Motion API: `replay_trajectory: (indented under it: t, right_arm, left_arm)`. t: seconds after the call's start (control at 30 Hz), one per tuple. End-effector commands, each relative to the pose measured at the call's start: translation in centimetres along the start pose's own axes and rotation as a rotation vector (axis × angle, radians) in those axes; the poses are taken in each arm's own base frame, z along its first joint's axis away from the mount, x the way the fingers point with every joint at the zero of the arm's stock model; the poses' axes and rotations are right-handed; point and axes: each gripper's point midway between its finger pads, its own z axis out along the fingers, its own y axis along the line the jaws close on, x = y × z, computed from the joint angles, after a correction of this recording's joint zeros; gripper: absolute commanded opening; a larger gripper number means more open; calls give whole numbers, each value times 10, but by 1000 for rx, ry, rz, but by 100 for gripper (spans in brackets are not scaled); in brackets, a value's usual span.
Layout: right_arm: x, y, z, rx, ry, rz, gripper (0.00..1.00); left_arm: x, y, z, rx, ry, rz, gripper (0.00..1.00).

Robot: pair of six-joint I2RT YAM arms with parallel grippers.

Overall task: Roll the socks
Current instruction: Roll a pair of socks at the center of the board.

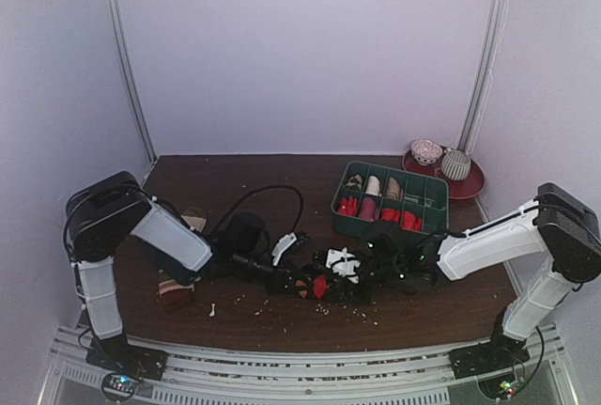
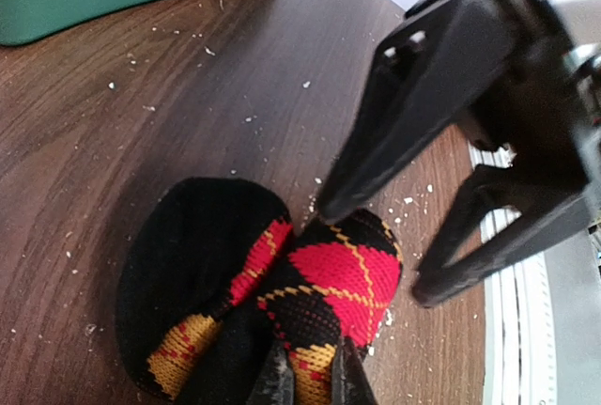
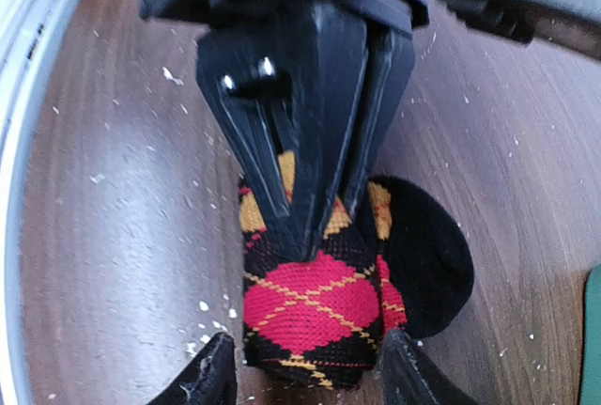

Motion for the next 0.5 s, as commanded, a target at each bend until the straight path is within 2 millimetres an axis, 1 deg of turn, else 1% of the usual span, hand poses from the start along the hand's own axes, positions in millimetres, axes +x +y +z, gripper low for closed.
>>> replay_trajectory:
  t: [0.0, 0.17, 0.3, 0.37, 0.47]
  right_arm:
    - [-1, -12, 10, 61, 9, -36, 54]
    - [1, -12, 23, 42, 23, -15, 51]
    - [-2, -14, 25, 47, 13, -3, 50]
    - [1, -14, 28, 49, 21, 4, 50]
    - [7, -13, 36, 36, 49, 20, 38]
  left_arm:
    - [163, 18, -24, -140, 486, -418, 0]
    - [163, 18, -24, -139, 489, -415, 0]
    - [168, 18, -24, -136, 498, -418, 0]
    - [168, 17, -24, -133, 497, -417, 0]
    - [167, 17, -23, -129, 495, -413, 0]
